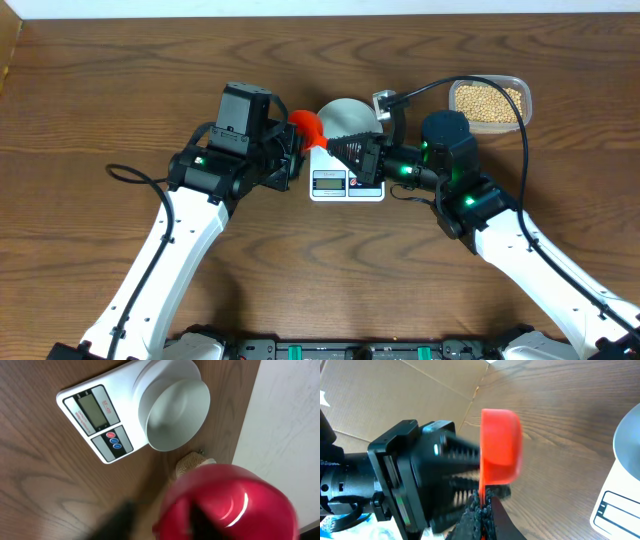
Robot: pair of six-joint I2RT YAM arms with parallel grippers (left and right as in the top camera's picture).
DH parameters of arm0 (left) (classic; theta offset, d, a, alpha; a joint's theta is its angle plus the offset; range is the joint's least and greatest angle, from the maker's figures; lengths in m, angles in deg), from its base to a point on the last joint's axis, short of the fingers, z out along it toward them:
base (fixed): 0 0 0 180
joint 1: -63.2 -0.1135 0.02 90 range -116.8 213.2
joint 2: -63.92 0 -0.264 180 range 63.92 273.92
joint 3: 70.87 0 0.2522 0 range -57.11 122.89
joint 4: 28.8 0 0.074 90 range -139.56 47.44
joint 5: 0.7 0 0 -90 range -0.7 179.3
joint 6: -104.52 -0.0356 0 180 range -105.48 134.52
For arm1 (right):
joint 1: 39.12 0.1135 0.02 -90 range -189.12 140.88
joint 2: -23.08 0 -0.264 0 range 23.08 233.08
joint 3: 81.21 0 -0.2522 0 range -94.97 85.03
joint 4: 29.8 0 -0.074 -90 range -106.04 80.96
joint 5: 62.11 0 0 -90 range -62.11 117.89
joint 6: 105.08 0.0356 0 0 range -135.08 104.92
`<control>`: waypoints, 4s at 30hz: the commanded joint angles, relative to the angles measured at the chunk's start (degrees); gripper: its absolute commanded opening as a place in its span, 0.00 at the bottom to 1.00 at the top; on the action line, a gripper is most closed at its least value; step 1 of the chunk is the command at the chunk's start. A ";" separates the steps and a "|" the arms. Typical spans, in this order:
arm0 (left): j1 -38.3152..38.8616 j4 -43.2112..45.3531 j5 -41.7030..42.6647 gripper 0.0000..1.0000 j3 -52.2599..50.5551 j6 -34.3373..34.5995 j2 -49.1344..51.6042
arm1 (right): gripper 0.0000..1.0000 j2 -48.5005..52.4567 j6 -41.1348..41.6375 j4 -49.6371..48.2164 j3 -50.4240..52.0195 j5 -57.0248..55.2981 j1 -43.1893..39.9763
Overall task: Scoop item into bowl and weigh 50g on scale
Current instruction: 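Grasp the scoop handle with the right gripper, release with left, then carry the red scoop with the right gripper to the soybean tub, then move the left gripper over the scale's button panel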
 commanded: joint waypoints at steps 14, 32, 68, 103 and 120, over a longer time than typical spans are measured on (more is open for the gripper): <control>-0.70 3.32 0.46 0.96 1.62 -9.81 -2.91 | 0.01 -0.02 -6.01 4.28 -0.87 -11.72 -4.11; -6.97 -3.21 -5.55 0.96 1.33 -29.66 -6.12 | 0.01 -10.14 -26.12 23.17 -4.37 -11.69 -24.68; -0.76 -4.07 -16.00 0.07 1.07 -85.90 -5.46 | 0.01 -17.53 -35.15 40.22 -9.05 -19.39 -29.07; 17.77 0.52 -16.02 0.07 1.07 -103.01 18.45 | 0.01 -17.53 -35.19 42.10 -9.05 -19.43 -29.03; 18.97 5.44 -16.02 0.07 1.07 -108.00 20.41 | 0.01 -17.53 -35.21 42.51 -9.05 -19.43 -29.03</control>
